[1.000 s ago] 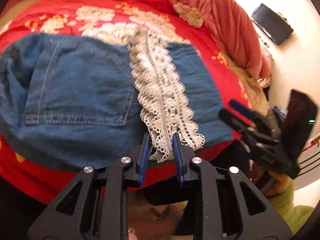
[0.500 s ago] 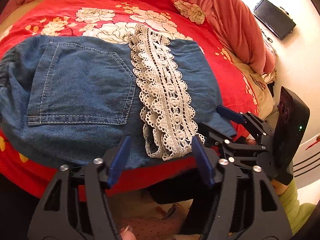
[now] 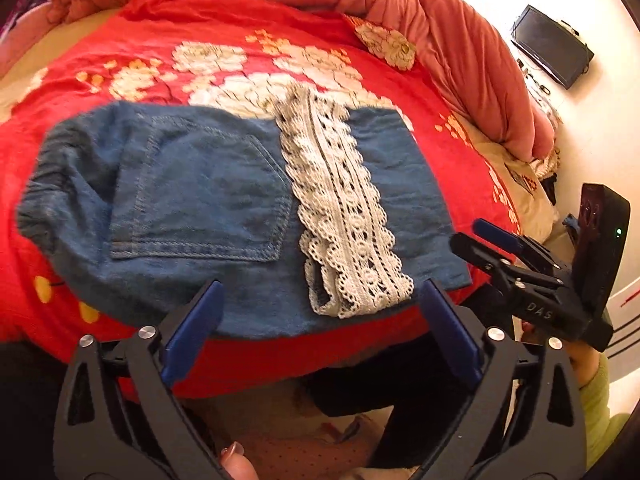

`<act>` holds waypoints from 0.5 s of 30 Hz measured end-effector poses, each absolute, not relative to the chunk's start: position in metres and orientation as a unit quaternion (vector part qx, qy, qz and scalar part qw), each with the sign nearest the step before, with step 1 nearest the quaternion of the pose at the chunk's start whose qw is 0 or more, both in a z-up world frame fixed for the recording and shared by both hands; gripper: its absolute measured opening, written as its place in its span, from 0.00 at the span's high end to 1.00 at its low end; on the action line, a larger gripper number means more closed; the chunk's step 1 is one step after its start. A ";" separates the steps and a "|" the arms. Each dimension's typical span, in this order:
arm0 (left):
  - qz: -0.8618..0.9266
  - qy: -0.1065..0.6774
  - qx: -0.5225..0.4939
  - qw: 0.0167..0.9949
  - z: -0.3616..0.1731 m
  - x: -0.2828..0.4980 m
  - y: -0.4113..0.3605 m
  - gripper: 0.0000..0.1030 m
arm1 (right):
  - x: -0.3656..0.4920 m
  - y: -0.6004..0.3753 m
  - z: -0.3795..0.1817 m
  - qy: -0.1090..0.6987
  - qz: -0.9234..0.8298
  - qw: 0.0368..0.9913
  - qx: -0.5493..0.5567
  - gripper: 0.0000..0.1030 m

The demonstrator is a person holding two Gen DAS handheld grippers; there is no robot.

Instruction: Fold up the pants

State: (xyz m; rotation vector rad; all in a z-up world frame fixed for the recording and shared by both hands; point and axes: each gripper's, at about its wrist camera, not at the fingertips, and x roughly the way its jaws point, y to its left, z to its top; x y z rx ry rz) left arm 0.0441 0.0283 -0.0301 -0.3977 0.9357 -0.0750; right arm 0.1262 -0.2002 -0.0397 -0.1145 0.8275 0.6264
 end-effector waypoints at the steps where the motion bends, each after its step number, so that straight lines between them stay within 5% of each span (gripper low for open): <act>1: -0.028 0.443 -0.191 0.875 -0.028 0.042 0.031 0.09 | 0.127 -0.201 -0.038 0.394 0.297 0.868 -0.055 0.30; 15: 0.044 0.389 -0.211 0.896 -0.005 0.019 0.079 0.09 | 0.133 -0.169 -0.014 0.384 0.321 0.864 -0.049 0.30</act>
